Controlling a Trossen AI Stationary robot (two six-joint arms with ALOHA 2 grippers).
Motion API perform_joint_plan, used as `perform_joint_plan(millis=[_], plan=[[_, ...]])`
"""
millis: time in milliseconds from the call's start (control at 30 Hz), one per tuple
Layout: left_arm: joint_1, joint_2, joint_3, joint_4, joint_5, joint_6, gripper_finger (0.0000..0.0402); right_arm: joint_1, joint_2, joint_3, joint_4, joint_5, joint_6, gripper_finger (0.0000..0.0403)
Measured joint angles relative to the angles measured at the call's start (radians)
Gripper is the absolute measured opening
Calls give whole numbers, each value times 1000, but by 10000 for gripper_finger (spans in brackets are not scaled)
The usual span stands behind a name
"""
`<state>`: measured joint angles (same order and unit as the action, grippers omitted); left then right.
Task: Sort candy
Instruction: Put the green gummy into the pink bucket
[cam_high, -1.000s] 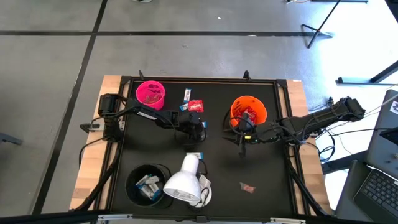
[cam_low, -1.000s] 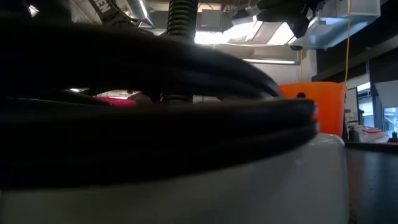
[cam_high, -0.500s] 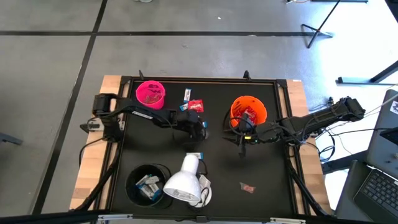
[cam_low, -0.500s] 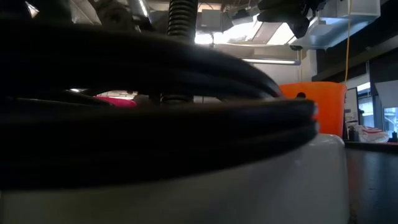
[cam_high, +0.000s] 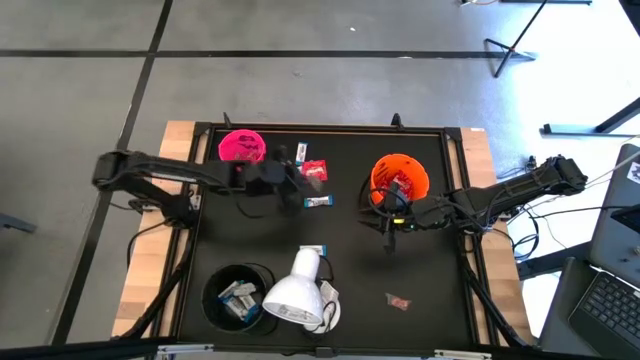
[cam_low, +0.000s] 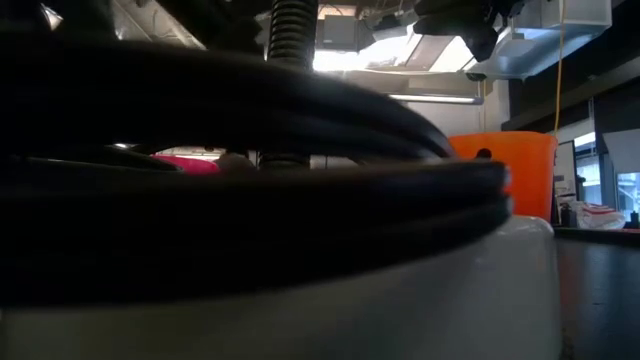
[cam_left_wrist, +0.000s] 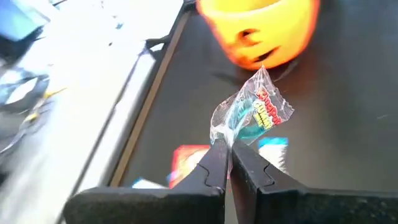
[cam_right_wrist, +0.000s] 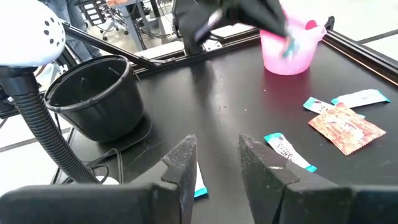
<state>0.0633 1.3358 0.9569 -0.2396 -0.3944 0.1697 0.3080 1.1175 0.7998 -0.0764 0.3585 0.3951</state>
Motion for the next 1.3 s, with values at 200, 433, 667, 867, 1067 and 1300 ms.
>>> perform_joint_plan(millis=[200,433,667,867,1067,1300], plan=[[92,-173,0,-184,-50,-7,0,0,0,0,0,0,1,115],[282,-282,0,-282,48,-49,0,0,0,0,0,0,1,115],[425,-290,-9,-313,131,-77,0,0,0,0,-1,-1,1,115],[522,-313,-88,-291,208,-113,0,0,0,0,-2,-2,-3,115],[571,-337,-169,-177,233,-142,0,0,0,0,-11,-3,-1,115],[619,-338,-195,-174,232,-137,0,-1,0,0,-6,7,1,115]])
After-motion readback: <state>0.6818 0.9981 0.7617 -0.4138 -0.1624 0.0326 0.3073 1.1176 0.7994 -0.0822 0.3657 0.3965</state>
